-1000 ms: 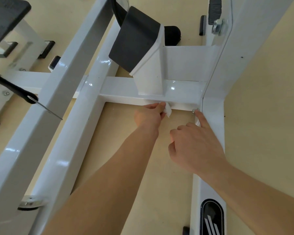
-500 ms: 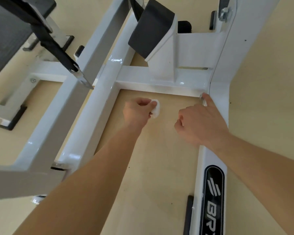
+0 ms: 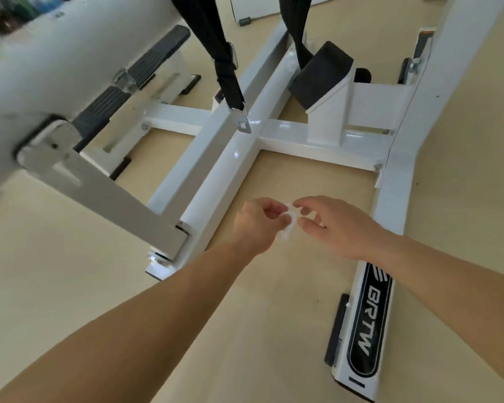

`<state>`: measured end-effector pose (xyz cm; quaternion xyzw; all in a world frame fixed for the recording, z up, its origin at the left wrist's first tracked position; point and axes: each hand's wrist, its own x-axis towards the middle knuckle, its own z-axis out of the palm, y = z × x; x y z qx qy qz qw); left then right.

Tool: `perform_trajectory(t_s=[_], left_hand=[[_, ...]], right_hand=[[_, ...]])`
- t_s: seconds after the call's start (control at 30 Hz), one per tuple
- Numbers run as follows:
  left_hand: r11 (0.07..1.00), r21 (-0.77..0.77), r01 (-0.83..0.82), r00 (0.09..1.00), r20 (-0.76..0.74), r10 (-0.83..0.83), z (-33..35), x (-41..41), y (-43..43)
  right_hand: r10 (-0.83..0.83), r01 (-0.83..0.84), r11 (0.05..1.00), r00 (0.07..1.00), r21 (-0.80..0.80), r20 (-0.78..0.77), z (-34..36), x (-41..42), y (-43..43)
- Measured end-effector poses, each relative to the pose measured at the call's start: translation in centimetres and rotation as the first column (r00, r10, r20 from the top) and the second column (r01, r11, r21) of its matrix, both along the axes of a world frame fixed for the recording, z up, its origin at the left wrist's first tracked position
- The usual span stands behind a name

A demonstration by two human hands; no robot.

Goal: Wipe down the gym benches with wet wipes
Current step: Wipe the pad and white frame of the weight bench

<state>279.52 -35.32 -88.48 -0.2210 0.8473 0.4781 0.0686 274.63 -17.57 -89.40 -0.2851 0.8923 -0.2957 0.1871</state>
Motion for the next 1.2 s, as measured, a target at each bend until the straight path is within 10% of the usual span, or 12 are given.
perform_trajectory(t_s=[0.23, 0.7, 1.2], left_hand=[[0.994, 0.11, 0.013, 0.996, -0.091, -0.003, 4.0, 4.6, -0.3], [0.993, 0.041, -0.11, 0.969, -0.217, 0.116, 6.8, 11.6, -5.2], [0.929, -0.298, -0.22, 0.973, -0.13, 0.188, 4.7, 17.0, -16.4]], right_hand=[[-0.135, 0.253, 0.886, 0.943, -0.389, 0.304, 2.1, 3.6, -1.6], [-0.018, 0.128, 0.895, 0.967, -0.427, 0.253, 6.3, 8.5, -7.0], [0.15, -0.186, 0.97, 0.963, -0.154, -0.223, 5.9, 5.6, -22.7]])
